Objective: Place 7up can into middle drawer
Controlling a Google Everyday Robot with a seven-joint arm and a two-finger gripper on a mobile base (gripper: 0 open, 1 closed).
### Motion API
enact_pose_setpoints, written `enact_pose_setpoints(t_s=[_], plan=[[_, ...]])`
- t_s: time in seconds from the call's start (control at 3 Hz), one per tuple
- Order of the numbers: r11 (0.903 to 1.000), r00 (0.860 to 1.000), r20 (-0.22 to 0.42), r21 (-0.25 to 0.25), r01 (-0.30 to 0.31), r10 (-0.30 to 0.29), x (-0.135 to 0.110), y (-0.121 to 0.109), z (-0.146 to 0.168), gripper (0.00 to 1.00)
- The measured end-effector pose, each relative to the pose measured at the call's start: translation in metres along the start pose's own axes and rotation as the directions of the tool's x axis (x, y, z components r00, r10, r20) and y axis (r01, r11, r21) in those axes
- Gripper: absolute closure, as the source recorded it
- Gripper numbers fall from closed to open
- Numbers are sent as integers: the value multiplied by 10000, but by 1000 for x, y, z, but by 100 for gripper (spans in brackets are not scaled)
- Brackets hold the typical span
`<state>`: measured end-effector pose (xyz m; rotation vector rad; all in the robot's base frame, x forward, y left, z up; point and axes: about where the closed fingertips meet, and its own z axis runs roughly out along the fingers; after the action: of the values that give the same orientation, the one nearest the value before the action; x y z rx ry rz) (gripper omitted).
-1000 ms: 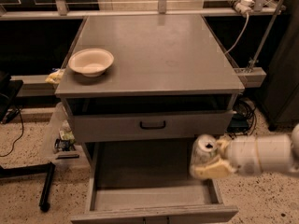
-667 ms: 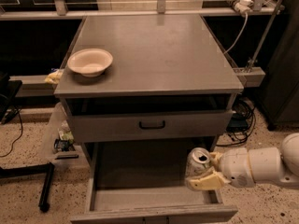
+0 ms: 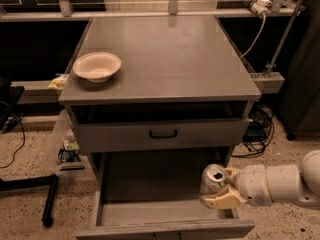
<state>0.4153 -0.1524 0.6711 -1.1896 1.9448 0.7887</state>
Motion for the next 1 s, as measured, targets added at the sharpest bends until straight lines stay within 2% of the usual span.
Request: enact_pose_setpoints(t_s=[0.33,0.67,1.0], plan=[[9958,9954,301,137,907,-911,17,-18,26,100],[9900,9870,769,76,1409,-1411,35,-44,66,100],[9886,9822,1169,-163,1499,-1470,56,-66,112,100]])
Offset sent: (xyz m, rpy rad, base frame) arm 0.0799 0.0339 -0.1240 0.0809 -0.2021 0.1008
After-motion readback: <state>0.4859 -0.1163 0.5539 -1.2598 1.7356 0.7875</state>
